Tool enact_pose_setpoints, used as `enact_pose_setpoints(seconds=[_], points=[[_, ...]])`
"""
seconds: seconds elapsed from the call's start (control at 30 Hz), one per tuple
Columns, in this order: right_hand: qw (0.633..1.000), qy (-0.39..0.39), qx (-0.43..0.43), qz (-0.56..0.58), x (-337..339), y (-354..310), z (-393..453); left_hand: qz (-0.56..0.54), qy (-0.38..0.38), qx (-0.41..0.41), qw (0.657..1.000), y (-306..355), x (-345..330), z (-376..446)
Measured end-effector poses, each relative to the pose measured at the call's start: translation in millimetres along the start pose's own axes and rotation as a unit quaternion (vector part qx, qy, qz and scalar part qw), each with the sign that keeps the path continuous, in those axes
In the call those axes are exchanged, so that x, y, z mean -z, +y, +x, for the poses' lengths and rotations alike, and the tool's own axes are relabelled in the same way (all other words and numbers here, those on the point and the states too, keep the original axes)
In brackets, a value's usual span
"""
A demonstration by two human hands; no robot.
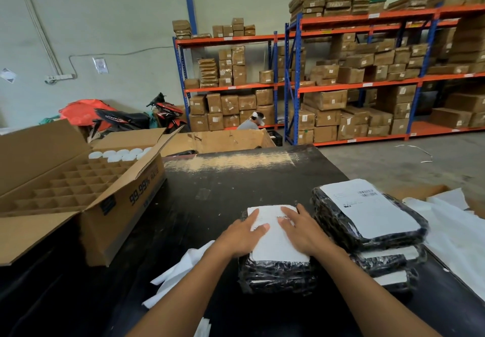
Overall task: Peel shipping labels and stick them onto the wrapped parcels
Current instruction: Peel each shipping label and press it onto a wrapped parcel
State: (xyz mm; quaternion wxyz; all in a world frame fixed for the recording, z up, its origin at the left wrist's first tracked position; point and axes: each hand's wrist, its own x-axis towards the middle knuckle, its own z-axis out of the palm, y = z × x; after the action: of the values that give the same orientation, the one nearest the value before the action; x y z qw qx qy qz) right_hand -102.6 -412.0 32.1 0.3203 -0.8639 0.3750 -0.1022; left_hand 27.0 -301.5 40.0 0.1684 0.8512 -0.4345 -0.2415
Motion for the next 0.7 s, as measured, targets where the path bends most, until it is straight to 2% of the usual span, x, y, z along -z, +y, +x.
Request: enact_pose_setpoints(seconds=[0.1,0.3,0.47,0.63,0.7], points=[[1.000,-0.003,-0.004,-0.001,5,-3,1,-0.009,-0.004,-0.008,1.000,2,6,-3],[1.000,-0.007,0.002,-0.030,2,-4,-10,-0.023,0.042,-0.030,0.998,2,-2,-19],[0.999,0.034,0.011,0.019,-5,0,-15,-0.105,0.069,-0.020,0.992,-3,-9,-20],[0.999,0.017,-0.003,0.044,-1,-1,-29,-0.113,0.060,-0.021,0.992,-4,-12,-25],[0.997,0.024,0.001,0.071,-3,5,-36,-0.157,0.049,-0.029,0.986,-10,-18,-25]])
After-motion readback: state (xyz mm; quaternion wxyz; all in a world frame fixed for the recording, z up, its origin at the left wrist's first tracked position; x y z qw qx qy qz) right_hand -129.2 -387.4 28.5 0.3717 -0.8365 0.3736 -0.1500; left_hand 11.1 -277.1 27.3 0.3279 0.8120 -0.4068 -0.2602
